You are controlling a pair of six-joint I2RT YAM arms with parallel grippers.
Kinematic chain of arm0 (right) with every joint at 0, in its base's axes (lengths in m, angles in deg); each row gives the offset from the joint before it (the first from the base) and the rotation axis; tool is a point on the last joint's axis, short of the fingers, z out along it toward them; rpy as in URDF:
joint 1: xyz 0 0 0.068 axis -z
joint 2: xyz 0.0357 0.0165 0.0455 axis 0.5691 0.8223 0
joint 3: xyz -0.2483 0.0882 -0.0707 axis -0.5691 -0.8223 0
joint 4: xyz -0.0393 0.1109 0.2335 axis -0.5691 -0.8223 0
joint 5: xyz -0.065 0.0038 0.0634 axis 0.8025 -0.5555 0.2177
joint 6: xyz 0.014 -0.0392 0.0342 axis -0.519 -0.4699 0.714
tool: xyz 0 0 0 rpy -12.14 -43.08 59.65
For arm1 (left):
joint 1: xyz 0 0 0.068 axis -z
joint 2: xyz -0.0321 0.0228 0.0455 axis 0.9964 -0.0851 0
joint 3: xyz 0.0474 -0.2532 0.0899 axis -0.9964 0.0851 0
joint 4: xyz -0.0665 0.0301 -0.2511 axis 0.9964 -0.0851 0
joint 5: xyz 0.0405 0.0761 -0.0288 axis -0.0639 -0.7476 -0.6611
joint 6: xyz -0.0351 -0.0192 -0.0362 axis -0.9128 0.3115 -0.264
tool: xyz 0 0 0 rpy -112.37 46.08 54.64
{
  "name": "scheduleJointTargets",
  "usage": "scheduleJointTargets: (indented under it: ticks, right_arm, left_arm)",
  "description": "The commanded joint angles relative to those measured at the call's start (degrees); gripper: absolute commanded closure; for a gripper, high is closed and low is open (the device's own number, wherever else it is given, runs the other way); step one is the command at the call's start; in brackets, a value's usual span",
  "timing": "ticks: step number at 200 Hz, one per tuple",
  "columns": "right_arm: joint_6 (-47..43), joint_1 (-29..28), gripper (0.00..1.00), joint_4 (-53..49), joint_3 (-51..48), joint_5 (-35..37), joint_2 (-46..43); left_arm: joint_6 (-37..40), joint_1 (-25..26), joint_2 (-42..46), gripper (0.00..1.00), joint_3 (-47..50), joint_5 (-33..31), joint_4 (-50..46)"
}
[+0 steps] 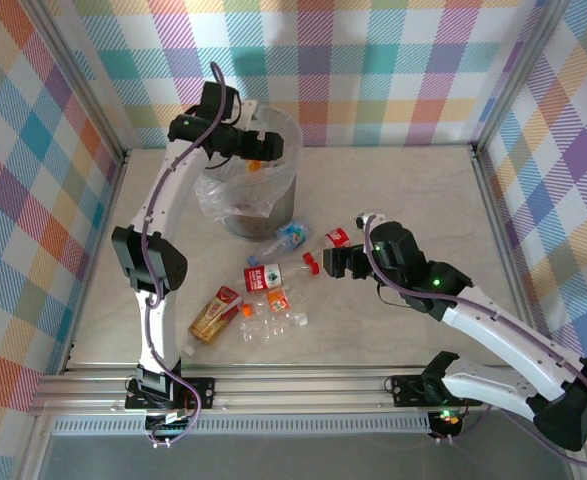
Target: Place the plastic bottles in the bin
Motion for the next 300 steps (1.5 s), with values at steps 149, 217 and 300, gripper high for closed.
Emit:
scheduleJointTargets:
  ticks: [149, 217, 300]
  right_arm:
    - [18.8, 12.68, 0.19, 7.2, 1.14, -7.19, 21.24]
    - [21.06, 12.68, 0.23, 12.08, 6.98, -9.03, 33.52]
    - [25.76, 12.73, 0.16, 10.32, 12.46, -5.94, 42.78]
  left_arm:
    - [-5.56, 8.19, 40.61, 0.0, 44.53, 20.8, 17.76]
    - [-8.81, 13.12, 46.17, 0.0, 56.38, 19.78, 24.99]
    - [-8.94, 13.94, 45.57, 0.0, 57.2, 19.26, 25.79]
